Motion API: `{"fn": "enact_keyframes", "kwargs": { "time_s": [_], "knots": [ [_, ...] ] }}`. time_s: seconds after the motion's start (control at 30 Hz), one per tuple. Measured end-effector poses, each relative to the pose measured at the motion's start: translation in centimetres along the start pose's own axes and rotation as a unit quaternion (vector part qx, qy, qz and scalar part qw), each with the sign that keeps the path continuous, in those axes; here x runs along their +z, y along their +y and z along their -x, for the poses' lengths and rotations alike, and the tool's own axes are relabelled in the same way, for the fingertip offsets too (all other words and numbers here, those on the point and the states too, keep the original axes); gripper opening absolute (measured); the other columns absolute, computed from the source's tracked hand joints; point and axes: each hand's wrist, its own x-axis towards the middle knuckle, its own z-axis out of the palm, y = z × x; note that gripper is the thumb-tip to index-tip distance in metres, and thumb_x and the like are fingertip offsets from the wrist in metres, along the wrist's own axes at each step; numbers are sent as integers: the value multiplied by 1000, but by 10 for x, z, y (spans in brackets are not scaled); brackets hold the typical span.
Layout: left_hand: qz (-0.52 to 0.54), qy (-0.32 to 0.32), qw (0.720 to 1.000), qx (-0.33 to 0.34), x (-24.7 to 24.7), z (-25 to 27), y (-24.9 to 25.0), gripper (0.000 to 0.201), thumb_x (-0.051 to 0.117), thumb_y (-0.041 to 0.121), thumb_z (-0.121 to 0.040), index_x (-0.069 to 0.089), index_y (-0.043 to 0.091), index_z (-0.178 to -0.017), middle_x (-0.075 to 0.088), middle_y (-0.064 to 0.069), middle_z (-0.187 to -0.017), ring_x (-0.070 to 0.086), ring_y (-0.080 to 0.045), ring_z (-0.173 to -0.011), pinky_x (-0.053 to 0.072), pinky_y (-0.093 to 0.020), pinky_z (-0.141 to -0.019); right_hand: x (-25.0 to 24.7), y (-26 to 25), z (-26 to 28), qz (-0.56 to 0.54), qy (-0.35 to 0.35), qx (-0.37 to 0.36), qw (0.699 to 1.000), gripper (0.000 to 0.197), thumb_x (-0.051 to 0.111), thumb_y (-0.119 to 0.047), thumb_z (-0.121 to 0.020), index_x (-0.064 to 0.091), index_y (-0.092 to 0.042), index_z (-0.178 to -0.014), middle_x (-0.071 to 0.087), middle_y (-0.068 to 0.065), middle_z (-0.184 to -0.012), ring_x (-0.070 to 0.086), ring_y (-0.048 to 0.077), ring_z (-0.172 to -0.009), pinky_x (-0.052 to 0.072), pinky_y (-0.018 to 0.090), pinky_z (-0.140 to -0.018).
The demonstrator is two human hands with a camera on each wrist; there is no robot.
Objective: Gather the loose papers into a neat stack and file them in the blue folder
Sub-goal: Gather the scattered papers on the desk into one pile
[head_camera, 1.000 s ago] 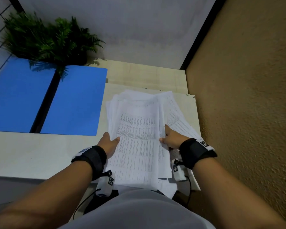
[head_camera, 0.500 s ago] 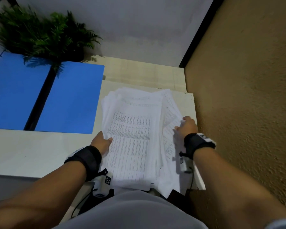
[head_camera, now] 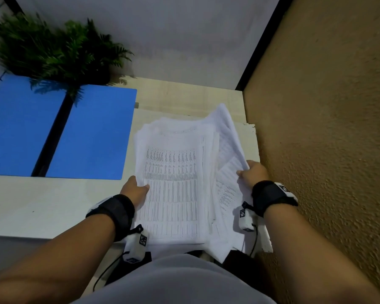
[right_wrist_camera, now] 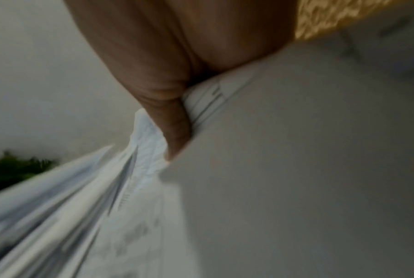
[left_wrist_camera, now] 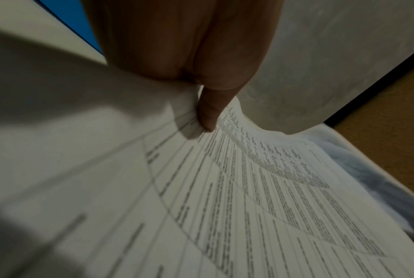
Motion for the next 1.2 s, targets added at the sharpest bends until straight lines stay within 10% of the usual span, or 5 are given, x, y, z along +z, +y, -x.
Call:
{"fn": "enact_keyframes", "kwargs": {
  "time_s": [0.37, 0.6, 0.83, 0.97, 1.2],
  "knots": [
    [38, -4, 999, -17, -2, 0, -3, 41, 59, 25, -92, 41, 12, -127, 57, -14, -127, 57, -35, -116, 47, -52, -102, -116, -74, 75, -112, 312, -172, 928, 14, 56, -16, -90, 63, -9, -99, 67, 12, -91, 63, 25, -84, 49, 34, -72],
    [40, -3, 999, -14, 1, 13, 7, 50, 48, 30, -99, 34, 8, -142, 49, -13, -141, 50, -33, -126, 40, -46, -108, -60, -86, 87, -293, 199, -160, 921, 19, 56, -8, -92, 55, -23, -104, 61, -19, -88, 60, -12, -74, 50, 9, -65],
    [154, -86, 983, -49, -2, 16, 7, 121, 58, 81, -67, 0, 21, -155, 28, 6, -159, 22, -21, -149, 19, -45, -117, 57, -46, 89, -330, 37, 36, 943, 25, 43, -3, -91, 45, -13, -115, 61, 12, -103, 62, 28, -88, 57, 40, -80],
    [55, -39, 998, 13, -3, 6, -3, 55, 57, 29, -93, 37, 14, -142, 50, -10, -145, 51, -31, -127, 42, -45, -107, 82, -23, 86, -372, -45, 101, 922, 28, 67, -18, -81, 54, -23, -105, 68, 9, -111, 68, 29, -97, 56, 52, -88],
    [24, -21, 998, 51, -3, 10, 0, 44, 57, 29, -96, 50, 11, -135, 61, -9, -131, 58, -32, -119, 47, -43, -102, 41, -20, 41, -388, 10, 72, 919, 27, 57, 6, -91, 62, -6, -114, 69, 13, -113, 66, 31, -103, 49, 39, -98]
  ]
}}
